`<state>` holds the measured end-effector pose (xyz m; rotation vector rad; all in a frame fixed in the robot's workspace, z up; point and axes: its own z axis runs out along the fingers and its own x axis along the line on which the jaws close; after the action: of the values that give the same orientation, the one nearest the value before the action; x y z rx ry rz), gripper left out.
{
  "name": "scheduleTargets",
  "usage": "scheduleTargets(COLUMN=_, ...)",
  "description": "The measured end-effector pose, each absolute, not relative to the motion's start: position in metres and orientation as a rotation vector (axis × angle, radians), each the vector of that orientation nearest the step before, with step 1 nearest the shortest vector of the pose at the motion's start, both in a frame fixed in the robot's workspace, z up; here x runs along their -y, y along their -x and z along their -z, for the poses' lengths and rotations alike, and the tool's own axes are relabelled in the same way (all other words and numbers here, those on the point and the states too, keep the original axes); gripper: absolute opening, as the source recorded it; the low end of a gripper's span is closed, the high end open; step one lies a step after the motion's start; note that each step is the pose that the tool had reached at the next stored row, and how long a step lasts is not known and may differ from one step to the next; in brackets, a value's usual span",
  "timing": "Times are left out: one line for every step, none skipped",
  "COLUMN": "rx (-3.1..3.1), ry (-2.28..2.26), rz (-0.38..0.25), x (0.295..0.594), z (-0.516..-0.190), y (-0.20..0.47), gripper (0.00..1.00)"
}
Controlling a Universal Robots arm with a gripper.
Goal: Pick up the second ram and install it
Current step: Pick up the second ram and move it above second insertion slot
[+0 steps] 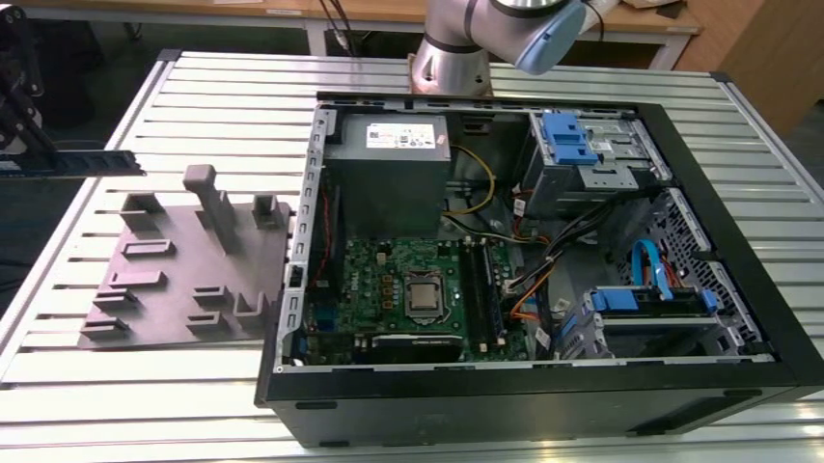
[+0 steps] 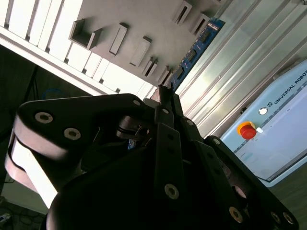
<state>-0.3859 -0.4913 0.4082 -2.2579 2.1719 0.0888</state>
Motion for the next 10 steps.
scheduleTargets(rx=-2.172, ry=2.258, rz=-0.089, x=0.491, z=-0.408, y=0.385, gripper=0.14)
scheduleTargets(rx=-2.172, ry=2.258, rz=-0.089, x=0.491, z=-0.408, y=0.384, gripper=0.14)
scheduleTargets(rx=-2.172, ry=2.258, rz=-0.089, x=0.491, z=-0.408, y=0.383, gripper=0.14)
scheduleTargets(rx=-2.172, ry=2.258, rz=-0.089, x=0.491, z=-0.408, y=0.38, gripper=0.14)
scheduleTargets(rx=-2.172, ry=2.258, rz=-0.089, x=0.491, z=-0.408, y=0.378, gripper=0.14)
scheduleTargets(rx=-2.172, ry=2.258, rz=-0.089, x=0.491, z=-0.408, y=0.375, gripper=0.14)
scheduleTargets(rx=-2.172, ry=2.258, rz=-0.089, x=0.491, z=-0.408, y=0.372, gripper=0.14)
scheduleTargets(rx=-2.172, ry=2.258, rz=-0.089, x=0.491, z=-0.408, y=0.369, gripper=0.14)
scheduleTargets(rx=-2.172, ry=2.258, rz=-0.089, x=0.491, z=-0.408, y=0.365, gripper=0.14)
scheduleTargets(rx=-2.172, ry=2.258, rz=-0.09, x=0.491, z=-0.407, y=0.362, gripper=0.14)
